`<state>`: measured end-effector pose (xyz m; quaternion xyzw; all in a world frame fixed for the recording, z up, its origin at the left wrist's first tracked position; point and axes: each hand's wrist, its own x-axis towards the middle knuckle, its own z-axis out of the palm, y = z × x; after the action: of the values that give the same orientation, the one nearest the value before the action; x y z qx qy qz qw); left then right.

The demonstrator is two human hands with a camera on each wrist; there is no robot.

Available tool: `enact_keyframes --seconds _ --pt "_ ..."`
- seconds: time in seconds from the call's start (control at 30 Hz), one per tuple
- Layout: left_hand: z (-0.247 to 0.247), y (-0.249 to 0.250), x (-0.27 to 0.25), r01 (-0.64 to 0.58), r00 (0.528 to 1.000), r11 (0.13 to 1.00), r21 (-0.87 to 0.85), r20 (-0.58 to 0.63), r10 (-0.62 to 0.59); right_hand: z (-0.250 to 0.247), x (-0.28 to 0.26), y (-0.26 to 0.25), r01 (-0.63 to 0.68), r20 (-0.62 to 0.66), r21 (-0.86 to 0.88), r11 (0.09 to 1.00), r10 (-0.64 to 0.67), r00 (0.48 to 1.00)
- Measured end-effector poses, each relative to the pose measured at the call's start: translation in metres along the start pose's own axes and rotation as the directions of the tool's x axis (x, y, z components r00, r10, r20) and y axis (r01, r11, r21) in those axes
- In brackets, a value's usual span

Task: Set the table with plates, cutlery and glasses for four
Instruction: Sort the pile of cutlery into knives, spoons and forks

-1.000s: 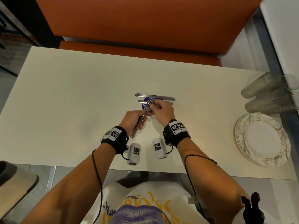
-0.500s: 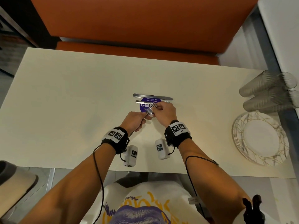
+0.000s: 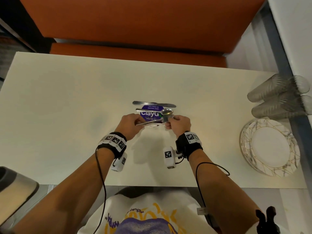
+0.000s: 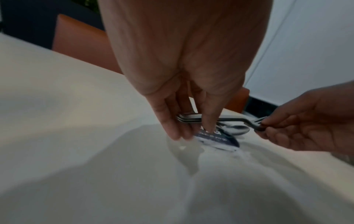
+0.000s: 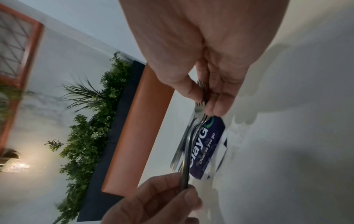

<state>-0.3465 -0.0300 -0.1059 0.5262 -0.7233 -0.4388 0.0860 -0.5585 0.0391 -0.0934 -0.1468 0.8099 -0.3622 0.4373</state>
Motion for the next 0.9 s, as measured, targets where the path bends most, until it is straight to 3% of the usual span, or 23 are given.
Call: enact_keyframes --seconds 0.07,0.17,0.6,0.9 --pt "0.001 -0.003 0.010 -0.068 0.997 0.990 0.126 -0.028 0.072 0.002 0.003 0.002 -0.017 0.015 0.014 1.000 0.017 1.000" --pt "0.005 -0.003 0.022 -0.054 0.997 0.968 0.244 -0.037 0.065 0.003 0.007 0.004 -0.036 0.004 -0.040 0.999 0.036 0.999" --pt "0.008 -0.011 0.034 -0.089 0.994 0.951 0.298 -0.036 0.104 0.003 0.022 0.008 0.038 0.004 -0.290 0.956 -0.039 0.999" --pt "0.009 -0.012 0.035 -0.088 0.994 0.960 0.266 -0.032 0.100 0.005 0.029 0.015 0.105 -0.025 -0.364 0.925 -0.122 0.992"
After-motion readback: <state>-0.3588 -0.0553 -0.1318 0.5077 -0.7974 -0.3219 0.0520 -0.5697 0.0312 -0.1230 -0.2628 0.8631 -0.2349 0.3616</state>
